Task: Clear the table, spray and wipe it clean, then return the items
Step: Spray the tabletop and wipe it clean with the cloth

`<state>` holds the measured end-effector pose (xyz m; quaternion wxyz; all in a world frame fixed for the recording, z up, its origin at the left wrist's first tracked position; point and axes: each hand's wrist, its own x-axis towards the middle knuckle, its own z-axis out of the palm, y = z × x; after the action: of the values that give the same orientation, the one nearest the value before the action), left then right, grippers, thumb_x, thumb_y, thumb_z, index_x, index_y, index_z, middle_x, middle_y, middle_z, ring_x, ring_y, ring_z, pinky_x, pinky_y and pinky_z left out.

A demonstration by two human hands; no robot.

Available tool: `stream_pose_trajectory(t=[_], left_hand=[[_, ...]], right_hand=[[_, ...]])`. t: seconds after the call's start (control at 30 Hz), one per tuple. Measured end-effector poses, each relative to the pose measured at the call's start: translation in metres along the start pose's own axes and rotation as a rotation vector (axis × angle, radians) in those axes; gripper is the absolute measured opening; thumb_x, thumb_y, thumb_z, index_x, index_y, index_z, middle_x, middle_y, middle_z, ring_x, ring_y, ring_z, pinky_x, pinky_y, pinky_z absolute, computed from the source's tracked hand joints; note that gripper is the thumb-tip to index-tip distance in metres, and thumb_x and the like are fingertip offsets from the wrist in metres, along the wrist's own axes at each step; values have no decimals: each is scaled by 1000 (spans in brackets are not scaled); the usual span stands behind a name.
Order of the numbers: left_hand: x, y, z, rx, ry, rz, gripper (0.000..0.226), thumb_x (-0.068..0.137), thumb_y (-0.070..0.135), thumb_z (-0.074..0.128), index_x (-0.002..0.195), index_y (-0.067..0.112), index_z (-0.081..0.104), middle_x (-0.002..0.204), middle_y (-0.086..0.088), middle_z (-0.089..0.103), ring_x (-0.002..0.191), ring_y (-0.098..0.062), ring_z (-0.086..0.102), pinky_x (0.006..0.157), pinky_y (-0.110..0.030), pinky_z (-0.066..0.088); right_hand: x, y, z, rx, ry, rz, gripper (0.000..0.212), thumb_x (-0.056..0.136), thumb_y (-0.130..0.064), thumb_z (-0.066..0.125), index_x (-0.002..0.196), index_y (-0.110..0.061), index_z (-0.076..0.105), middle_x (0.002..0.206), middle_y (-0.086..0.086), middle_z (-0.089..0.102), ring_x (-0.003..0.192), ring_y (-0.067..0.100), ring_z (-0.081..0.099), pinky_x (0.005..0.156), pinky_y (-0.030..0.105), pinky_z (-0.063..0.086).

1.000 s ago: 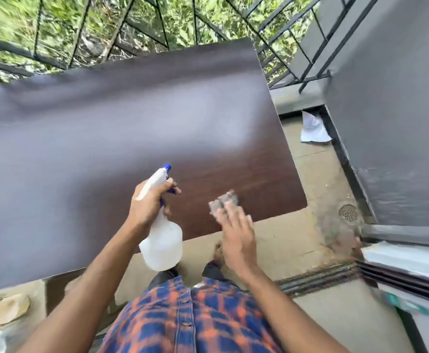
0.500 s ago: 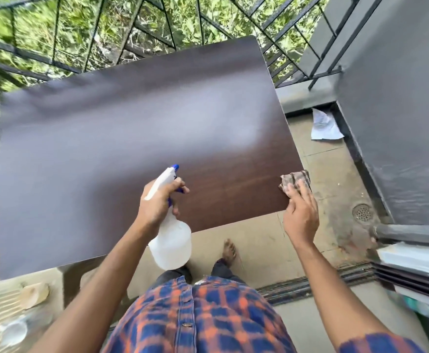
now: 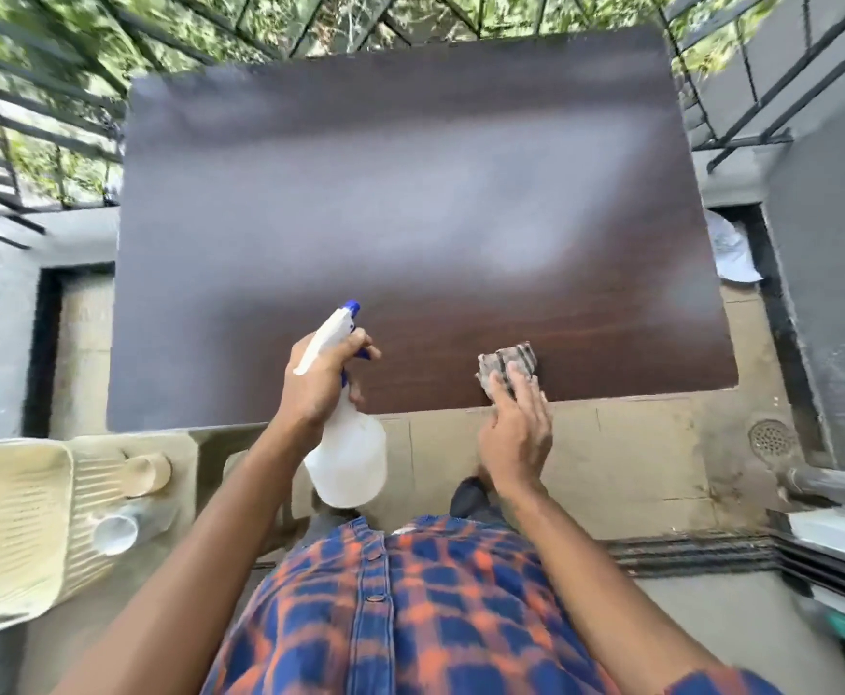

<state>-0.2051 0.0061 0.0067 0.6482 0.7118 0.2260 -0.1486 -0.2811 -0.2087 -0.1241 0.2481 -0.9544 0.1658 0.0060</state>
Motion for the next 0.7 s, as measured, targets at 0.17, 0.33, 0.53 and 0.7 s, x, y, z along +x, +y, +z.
stream_pose_trajectory(t=[0.17, 0.33, 0.53, 0.7], left_hand=[[-8, -27, -103, -87, 78, -16, 12, 87, 27, 63, 80, 20, 69, 84, -7, 72, 36, -22, 39, 50, -31, 40], [-21, -61, -222, -165, 284, -44, 20, 95, 16, 62, 91, -2, 68, 79, -6, 68, 39, -12, 47, 44, -23, 39], [-39, -103, -351, -436, 654, -186, 28, 95, 23, 68, 114, 4, 72, 96, -9, 69, 66, -20, 55, 70, -36, 45], [-43, -106, -398, -528, 821, -162, 45, 82, 28, 70, 114, -2, 66, 79, -2, 74, 67, -27, 56, 59, -31, 48]], right_hand=[[-33, -116, 64, -39, -136, -191, 53, 80, 0, 62, 131, -15, 66, 146, 11, 56, 134, 38, 51, 113, 46, 39], [-82, -241, 136, -34, -341, -432, 64, 83, 2, 49, 146, -10, 50, 159, 12, 39, 147, 39, 33, 123, 45, 20], [-113, -361, 198, -132, -545, -760, 61, 89, 3, 48, 148, -9, 47, 162, 12, 31, 148, 42, 28, 123, 48, 17], [-96, -406, 223, -302, -773, -1182, 57, 88, 0, 57, 143, -15, 54, 161, 6, 36, 145, 39, 33, 122, 45, 19]])
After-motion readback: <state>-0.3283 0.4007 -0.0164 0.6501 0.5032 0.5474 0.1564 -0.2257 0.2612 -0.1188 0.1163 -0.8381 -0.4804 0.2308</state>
